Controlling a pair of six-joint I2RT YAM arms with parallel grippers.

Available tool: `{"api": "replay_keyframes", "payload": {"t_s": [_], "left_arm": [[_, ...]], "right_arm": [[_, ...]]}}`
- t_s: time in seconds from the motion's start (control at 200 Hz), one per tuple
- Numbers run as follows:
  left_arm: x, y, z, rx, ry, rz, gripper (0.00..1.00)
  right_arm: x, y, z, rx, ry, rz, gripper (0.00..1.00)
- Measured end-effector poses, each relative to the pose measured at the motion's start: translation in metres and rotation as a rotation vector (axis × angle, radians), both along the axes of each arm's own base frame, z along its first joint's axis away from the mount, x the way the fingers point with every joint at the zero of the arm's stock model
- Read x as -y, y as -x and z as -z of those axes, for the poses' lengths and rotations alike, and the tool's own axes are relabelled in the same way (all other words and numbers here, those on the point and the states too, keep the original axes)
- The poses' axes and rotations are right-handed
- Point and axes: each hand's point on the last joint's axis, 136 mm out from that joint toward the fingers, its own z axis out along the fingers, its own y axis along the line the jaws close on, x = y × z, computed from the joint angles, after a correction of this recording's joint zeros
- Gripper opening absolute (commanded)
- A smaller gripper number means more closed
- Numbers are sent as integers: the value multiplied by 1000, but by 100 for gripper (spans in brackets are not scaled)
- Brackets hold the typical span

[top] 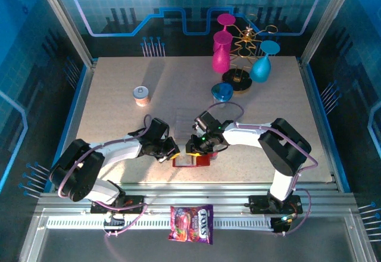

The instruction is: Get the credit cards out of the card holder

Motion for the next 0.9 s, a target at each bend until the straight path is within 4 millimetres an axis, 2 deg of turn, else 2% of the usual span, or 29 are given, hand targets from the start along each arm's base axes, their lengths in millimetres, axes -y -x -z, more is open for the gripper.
{"api": "replay_keyframes", "payload": {"t_s": [0.555,0.901], "left_arm": [[0,0,0,1,0,0,11],[0,0,-3,9,-5,15,11]], "right_arm": [[14,1,3,18,79,-13,28],[14,1,-10,39,65,-13,28]]}}
